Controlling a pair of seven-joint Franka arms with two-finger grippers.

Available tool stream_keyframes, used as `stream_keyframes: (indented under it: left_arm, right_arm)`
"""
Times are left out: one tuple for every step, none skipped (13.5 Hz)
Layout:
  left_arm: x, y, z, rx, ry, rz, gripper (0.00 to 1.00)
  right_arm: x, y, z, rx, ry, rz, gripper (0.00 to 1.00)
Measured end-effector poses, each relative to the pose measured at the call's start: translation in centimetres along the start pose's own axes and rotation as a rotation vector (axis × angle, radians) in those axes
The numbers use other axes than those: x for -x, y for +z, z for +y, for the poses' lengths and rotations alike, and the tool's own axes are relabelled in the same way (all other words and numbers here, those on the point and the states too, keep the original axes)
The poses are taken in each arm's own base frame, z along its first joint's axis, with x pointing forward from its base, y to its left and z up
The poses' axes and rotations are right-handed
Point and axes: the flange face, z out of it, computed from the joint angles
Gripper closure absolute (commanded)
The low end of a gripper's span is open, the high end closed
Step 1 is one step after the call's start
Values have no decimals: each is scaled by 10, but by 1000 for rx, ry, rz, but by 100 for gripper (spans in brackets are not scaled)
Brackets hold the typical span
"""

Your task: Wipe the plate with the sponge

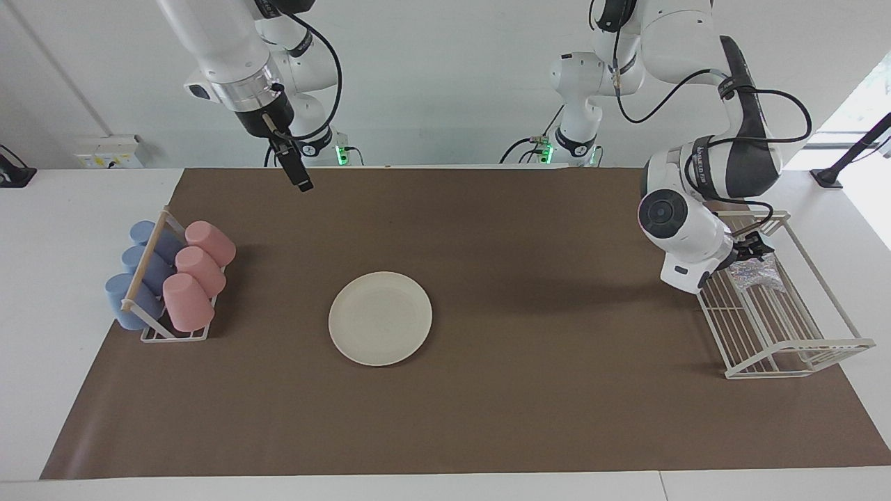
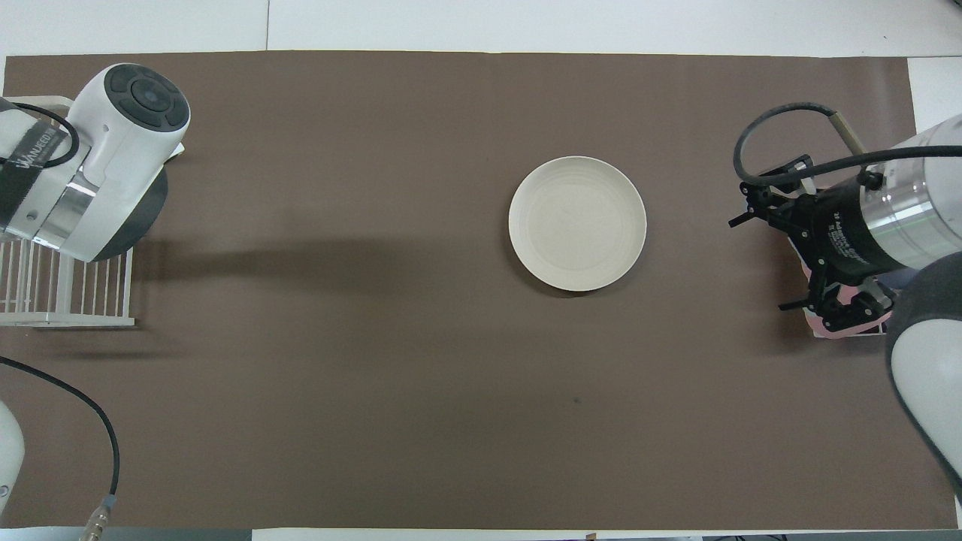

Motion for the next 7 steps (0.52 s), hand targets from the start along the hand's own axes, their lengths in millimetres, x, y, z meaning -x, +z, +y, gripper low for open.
stream_keyframes:
  left_arm:
    - [-1, 1, 1, -2, -3, -2, 4]
    - [-1, 2, 0, -3, -6, -3, 9]
    - [-1, 3, -2, -3, -9, -3, 13]
    - [-1, 4, -3, -4, -12, -4, 19]
    - [-1, 5, -4, -4, -14, -7, 24]
    - [-2, 7, -6, -4, -17, -10, 32]
    - [-2, 10, -8, -5, -20, -13, 46]
  right_arm:
    - [8, 1, -1, 0, 32, 0, 0]
    - [13, 1, -1, 1, 49, 0, 0]
    - [16, 1, -1, 2, 55, 0, 0]
    - [15, 1, -1, 2, 56, 0, 0]
    - [15, 1, -1, 2, 58, 0, 0]
    - [14, 1, -1, 2, 59, 0, 0]
    - [14, 1, -1, 2, 59, 0, 0]
